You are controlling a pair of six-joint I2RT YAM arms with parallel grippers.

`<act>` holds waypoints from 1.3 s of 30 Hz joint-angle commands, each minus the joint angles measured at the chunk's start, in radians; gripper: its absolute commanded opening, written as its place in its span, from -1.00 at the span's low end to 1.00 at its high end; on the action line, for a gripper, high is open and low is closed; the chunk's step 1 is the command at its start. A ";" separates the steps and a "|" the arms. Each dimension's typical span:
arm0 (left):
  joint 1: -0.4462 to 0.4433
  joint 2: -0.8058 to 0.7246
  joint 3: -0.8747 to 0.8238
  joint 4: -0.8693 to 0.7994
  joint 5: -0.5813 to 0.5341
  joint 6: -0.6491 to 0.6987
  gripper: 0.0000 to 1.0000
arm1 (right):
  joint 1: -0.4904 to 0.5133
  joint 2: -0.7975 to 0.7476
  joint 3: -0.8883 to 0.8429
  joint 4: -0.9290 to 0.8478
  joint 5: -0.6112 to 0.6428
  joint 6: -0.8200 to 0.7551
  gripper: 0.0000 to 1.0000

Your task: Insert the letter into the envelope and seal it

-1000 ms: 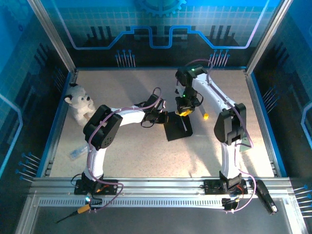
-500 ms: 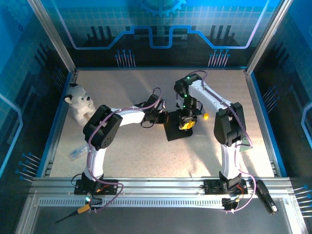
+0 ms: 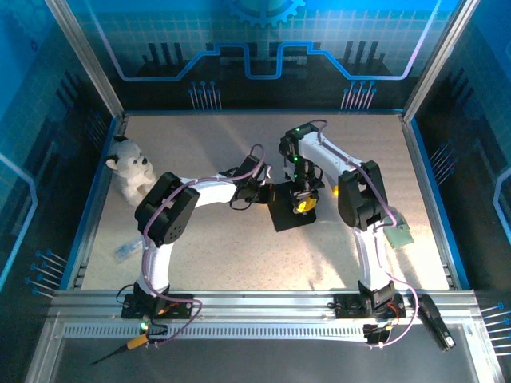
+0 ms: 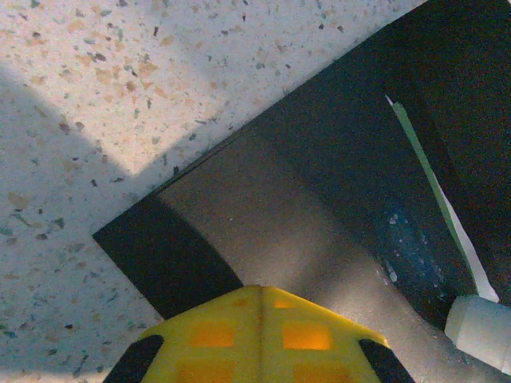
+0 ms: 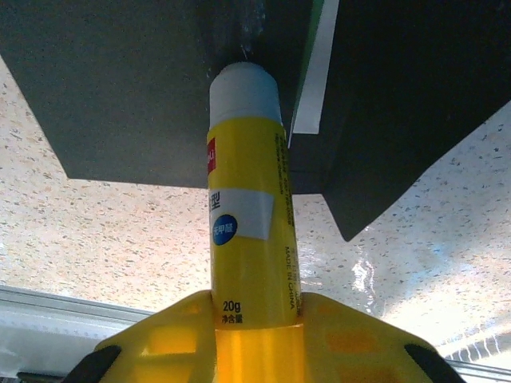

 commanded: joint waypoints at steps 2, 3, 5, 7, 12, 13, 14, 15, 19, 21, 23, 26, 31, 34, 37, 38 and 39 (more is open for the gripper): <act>-0.011 -0.015 -0.033 -0.063 0.019 0.033 -1.00 | -0.009 0.055 0.034 0.003 0.024 -0.009 -0.96; -0.010 -0.015 -0.034 -0.063 0.019 0.033 -1.00 | -0.009 0.062 0.037 0.006 0.024 -0.010 -0.96; -0.010 -0.015 -0.035 -0.060 0.019 0.034 -1.00 | -0.012 0.077 0.045 0.014 0.022 -0.011 -0.97; -0.010 -0.015 -0.035 -0.061 0.020 0.037 -1.00 | -0.018 0.094 0.057 0.018 0.019 -0.009 -0.97; -0.012 -0.018 -0.037 -0.065 0.019 0.045 -1.00 | -0.030 0.148 0.117 0.021 0.015 -0.006 -0.97; -0.011 -0.018 -0.038 -0.064 0.018 0.045 -1.00 | -0.034 0.163 0.136 0.018 0.012 -0.006 -0.97; -0.011 -0.018 -0.040 -0.064 0.019 0.044 -1.00 | -0.038 0.173 0.157 0.016 0.010 -0.005 -0.98; -0.011 -0.020 -0.041 -0.064 0.019 0.044 -1.00 | -0.042 0.183 0.176 0.013 0.011 -0.004 -0.98; -0.011 -0.021 -0.046 -0.063 0.019 0.044 -1.00 | -0.058 0.235 0.270 -0.008 0.013 -0.002 -0.98; -0.012 -0.021 -0.047 -0.063 0.018 0.045 -1.00 | -0.064 0.252 0.313 -0.019 0.015 -0.002 -0.98; -0.011 -0.022 -0.050 -0.063 0.015 0.045 -1.00 | -0.068 0.255 0.348 -0.034 0.021 0.000 -0.99; -0.011 -0.021 -0.052 -0.063 0.014 0.045 -1.00 | -0.070 0.225 0.363 -0.037 0.018 0.006 -0.99; -0.011 -0.013 -0.052 -0.061 0.013 0.043 -1.00 | -0.074 0.145 0.352 -0.036 0.009 0.012 -0.99; -0.011 -0.013 -0.055 -0.065 0.007 0.049 -1.00 | -0.077 0.085 0.337 -0.041 -0.007 0.012 -0.99; -0.011 -0.017 -0.059 -0.076 -0.002 0.074 -1.00 | -0.075 0.036 0.307 -0.058 -0.011 -0.001 -0.98; -0.011 -0.019 -0.060 -0.080 -0.007 0.085 -1.00 | -0.076 0.020 0.289 -0.062 -0.006 -0.005 -0.98; -0.011 -0.019 -0.060 -0.084 -0.011 0.097 -1.00 | -0.076 0.004 0.269 -0.067 -0.002 -0.012 -0.98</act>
